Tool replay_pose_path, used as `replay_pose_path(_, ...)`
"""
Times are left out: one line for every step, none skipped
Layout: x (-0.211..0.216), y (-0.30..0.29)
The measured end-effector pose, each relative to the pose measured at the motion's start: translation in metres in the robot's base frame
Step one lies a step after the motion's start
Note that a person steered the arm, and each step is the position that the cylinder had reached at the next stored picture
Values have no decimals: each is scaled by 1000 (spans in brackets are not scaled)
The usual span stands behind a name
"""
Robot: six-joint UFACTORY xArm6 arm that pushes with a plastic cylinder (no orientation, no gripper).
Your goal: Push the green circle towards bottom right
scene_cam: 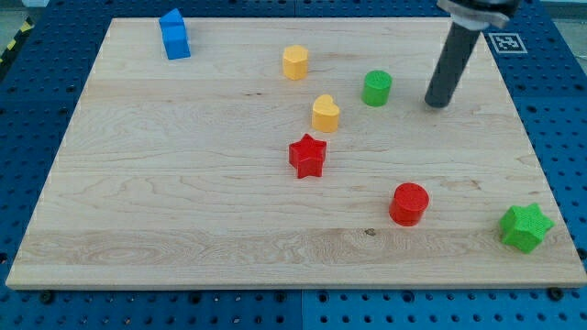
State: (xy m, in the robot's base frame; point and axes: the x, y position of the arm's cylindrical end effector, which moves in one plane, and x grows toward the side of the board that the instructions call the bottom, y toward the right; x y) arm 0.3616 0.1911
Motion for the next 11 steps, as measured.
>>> replay_pose_path(-38,-16)
replay_pose_path(-54,-61)
replay_pose_path(-55,-90)
replay_pose_path(-54,-92)
replay_pose_path(-39,-96)
replay_pose_path(-29,-97)
replay_pose_path(-24,-97)
replay_pose_path(-15,-97)
replay_pose_path(-7,-91)
replay_pose_path(-5,-76)
replay_pose_path(7,-69)
